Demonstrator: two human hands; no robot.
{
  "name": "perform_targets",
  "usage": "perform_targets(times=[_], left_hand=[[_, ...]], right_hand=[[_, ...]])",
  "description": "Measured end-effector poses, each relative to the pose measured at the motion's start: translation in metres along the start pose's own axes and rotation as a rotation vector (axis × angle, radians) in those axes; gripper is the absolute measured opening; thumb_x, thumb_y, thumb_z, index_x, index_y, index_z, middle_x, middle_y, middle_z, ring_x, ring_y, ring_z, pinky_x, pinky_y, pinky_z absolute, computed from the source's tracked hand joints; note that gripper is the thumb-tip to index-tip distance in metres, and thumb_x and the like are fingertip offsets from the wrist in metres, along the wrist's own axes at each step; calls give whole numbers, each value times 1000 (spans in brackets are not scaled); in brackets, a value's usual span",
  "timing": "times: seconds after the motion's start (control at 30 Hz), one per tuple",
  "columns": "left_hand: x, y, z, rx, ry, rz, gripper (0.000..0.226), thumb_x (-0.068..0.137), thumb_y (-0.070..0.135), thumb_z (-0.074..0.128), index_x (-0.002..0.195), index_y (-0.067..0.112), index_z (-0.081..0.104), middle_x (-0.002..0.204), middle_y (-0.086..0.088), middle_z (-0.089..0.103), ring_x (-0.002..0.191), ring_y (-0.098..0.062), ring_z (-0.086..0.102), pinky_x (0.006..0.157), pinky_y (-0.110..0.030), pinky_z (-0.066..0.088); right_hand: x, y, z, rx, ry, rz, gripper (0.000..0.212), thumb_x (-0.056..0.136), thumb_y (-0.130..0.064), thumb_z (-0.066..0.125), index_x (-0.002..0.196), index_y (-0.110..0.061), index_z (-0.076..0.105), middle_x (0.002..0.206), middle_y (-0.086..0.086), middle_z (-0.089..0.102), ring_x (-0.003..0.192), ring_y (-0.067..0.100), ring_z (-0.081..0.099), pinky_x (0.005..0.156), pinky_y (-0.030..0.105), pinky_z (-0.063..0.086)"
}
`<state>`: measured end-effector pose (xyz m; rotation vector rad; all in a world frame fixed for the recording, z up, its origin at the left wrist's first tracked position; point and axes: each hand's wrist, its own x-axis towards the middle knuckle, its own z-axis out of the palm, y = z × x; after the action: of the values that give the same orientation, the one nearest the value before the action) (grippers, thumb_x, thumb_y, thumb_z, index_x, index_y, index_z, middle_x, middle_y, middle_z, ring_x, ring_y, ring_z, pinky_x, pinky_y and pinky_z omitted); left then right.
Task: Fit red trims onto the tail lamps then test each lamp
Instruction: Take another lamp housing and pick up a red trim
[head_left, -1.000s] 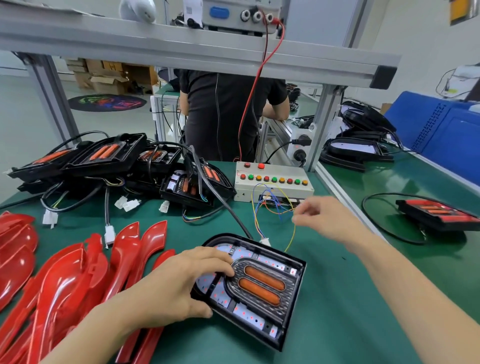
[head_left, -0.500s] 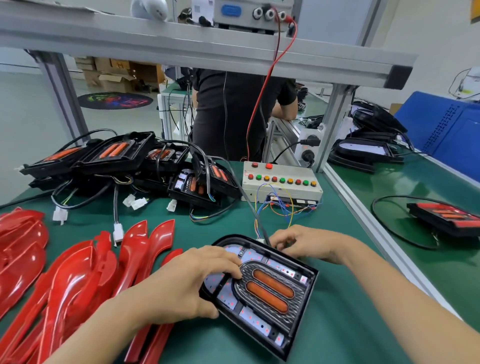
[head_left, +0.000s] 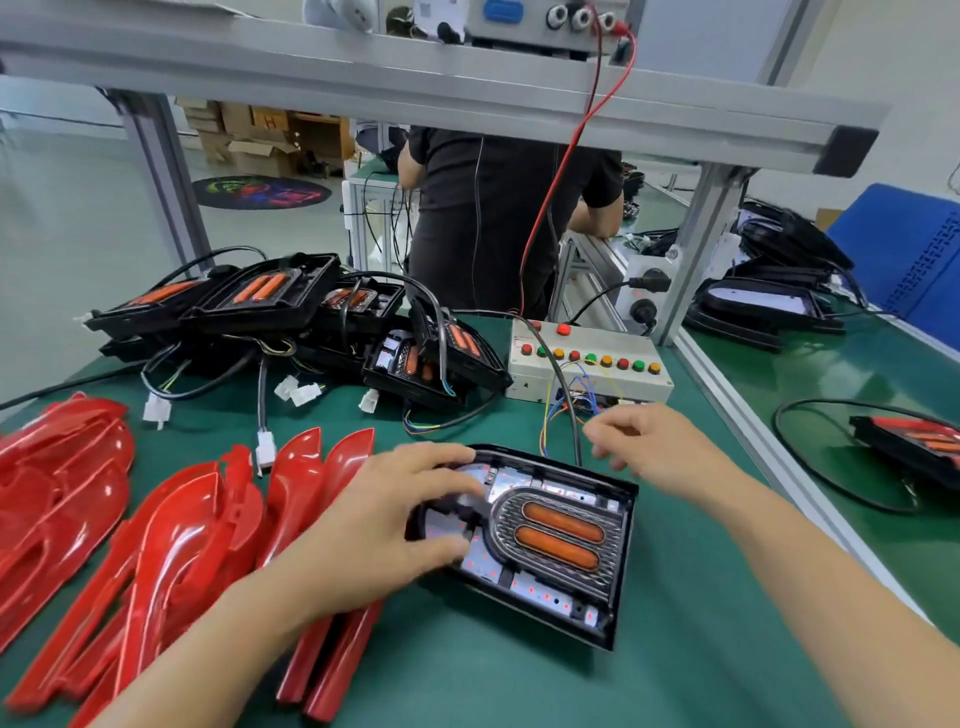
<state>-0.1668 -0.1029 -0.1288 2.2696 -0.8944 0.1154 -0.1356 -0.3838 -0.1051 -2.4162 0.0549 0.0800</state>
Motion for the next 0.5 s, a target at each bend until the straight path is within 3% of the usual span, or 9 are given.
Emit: perform_targets(times=[0.07, 0.13, 0.2, 0.27, 0.37, 0.5], left_hand=[[4, -10, -19, 37, 239, -119, 28, 77, 22, 66, 106, 23, 71, 117, 13, 61, 115, -6, 51, 102, -19, 32], [11, -27, -41, 180, 374, -321, 25, 83, 15, 64, 106, 20, 70, 110, 7, 65, 109, -17, 55, 99, -31, 38], [18, -47, -60, 323, 300, -539, 29, 86, 18, 63, 114, 20, 67, 114, 2, 66, 111, -24, 55, 99, -39, 40], [25, -62, -66, 412, 130, -664, 35, 86, 31, 63, 120, 23, 62, 117, 3, 65, 114, -23, 54, 100, -39, 39], [37, -75, -57, 539, -42, -713, 41, 87, 41, 58, 126, 29, 55, 122, 7, 60, 124, -19, 48, 101, -36, 34], [51, -83, -38, 696, -94, -716, 35, 86, 27, 55, 121, 29, 58, 125, 1, 59, 124, -21, 47, 102, -35, 29]], right_hand=[[-6, -14, 3, -144, 40, -99, 15, 95, -31, 57, 89, -24, 69, 87, -8, 68, 81, 13, 62, 70, 25, 44], [-11, -27, 11, -246, 60, -210, 14, 94, -27, 58, 98, -24, 71, 98, -10, 66, 97, 14, 60, 85, 28, 43], [-15, -41, 21, -310, 90, -290, 21, 94, -27, 58, 110, -22, 70, 114, -7, 64, 110, 14, 56, 101, 35, 38], [-18, -54, 32, -329, 100, -356, 23, 94, -29, 58, 113, -23, 69, 121, -5, 62, 116, 15, 53, 106, 40, 33], [-19, -68, 50, -345, 73, -438, 22, 94, -30, 58, 112, -24, 69, 120, -5, 62, 117, 15, 52, 104, 37, 32], [-17, -76, 68, -393, 65, -471, 21, 92, -28, 56, 109, -27, 69, 114, -7, 62, 112, 14, 52, 95, 28, 27]])
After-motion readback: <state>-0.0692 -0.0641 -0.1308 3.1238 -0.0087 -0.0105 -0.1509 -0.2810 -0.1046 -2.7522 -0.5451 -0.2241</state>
